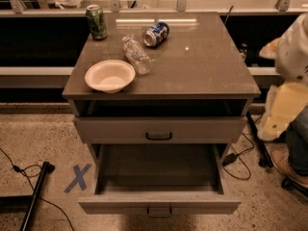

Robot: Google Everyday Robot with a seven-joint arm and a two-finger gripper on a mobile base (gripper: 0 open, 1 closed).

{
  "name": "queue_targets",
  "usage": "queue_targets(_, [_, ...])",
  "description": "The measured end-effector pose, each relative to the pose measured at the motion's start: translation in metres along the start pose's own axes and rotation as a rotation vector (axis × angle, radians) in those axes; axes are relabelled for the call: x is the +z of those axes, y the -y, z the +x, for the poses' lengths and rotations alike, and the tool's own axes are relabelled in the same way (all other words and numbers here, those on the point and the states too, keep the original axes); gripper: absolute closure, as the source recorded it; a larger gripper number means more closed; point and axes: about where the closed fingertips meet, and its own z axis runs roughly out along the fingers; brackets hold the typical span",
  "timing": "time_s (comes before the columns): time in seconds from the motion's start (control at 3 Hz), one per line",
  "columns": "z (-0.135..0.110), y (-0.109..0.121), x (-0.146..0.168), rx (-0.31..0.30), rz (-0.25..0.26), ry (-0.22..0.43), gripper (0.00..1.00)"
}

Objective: Close middle drawer

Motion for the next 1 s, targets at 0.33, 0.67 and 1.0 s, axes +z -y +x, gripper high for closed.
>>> queue_targets(0.33, [0.036,-0.030,0.073,0.028,-0.059,0.062,0.00])
queue_targets(0.67, [0.041,-0.041,0.095,0.027,-0.046,0.151,0.00])
queue_targets(1.0, [0.042,-0.044,0.122,0.030,-0.095,0.138,0.00])
